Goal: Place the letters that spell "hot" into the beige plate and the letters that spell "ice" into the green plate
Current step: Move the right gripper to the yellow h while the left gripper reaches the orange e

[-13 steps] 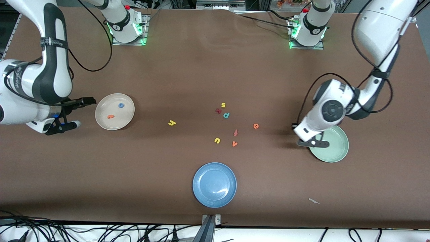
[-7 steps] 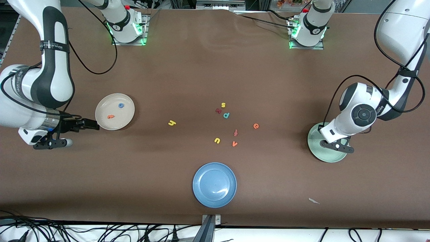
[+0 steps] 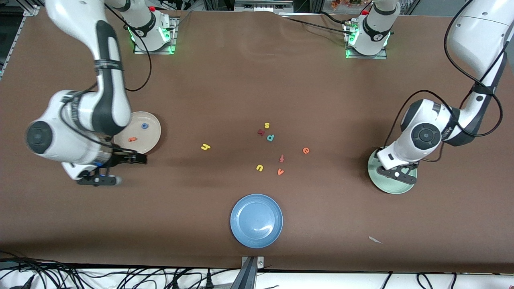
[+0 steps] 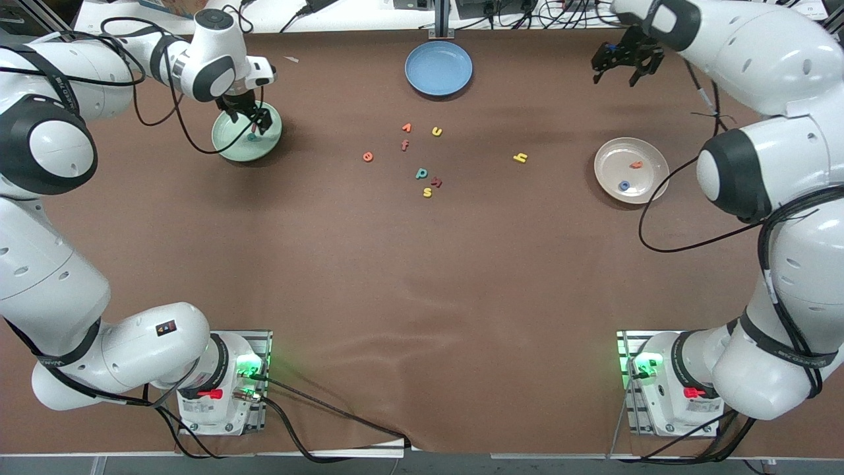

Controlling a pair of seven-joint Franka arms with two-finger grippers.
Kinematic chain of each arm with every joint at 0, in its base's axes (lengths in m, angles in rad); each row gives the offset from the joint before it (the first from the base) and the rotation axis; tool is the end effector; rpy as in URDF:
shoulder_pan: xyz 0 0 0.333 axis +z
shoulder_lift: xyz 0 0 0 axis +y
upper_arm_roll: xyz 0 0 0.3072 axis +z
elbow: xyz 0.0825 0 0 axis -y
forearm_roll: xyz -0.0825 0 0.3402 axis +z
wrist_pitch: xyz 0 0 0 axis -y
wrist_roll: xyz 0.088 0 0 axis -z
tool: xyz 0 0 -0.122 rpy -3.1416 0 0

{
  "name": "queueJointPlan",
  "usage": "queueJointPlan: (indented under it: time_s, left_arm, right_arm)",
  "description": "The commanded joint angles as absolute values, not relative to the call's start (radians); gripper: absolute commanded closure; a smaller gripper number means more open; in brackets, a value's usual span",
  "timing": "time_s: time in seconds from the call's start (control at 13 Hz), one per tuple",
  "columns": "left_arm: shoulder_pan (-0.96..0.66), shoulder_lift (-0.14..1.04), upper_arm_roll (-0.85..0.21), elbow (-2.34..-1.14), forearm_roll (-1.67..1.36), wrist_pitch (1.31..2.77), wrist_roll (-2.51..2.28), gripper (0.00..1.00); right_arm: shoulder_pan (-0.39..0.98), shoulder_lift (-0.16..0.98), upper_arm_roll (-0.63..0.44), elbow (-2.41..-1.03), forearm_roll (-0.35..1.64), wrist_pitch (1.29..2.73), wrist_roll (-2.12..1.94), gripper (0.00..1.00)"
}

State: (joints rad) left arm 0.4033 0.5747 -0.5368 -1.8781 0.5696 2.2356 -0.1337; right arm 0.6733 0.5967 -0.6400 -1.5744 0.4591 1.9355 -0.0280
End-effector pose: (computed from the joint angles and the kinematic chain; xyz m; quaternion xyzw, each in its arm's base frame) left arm 0.5871 -0.0392 0.2384 -0.9833 0.1615 0.0377 0.0751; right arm 0.6225 0.1151 0.3333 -0.9975 0.0313 0.0515 0.0357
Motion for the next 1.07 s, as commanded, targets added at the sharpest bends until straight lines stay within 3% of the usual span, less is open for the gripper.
queueJointPlan:
  time_s: [0.0,0.46,0.69,1.0]
  left_arm:
    - [0.381,0.574,-0.589,-1.870,0.520,2.221,-0.280,0.00]
    - [0.184,0.583,-0.595,-1.868,0.400,2.226,-0.647,0.00]
    - [0.123,0.613,-0.595,-1.867,0.388,2.237,-0.771,0.00]
    - [0.043,0.711,-0.594,-1.760,0.390,2.237,-0.916,0.00]
  right_arm:
    - [0.767,0.633,-0.653,-1.559,0.442,1.930,0.131,0.00]
    - [0.841,0.657,-0.585,-1.623,0.482,1.948,0.285,0.00]
    - [0.842,0.676,-0.528,-1.643,0.492,2.023,0.476,0.00]
    - [0.859,0.724,-0.468,-1.686,0.492,2.187,0.659,0.01]
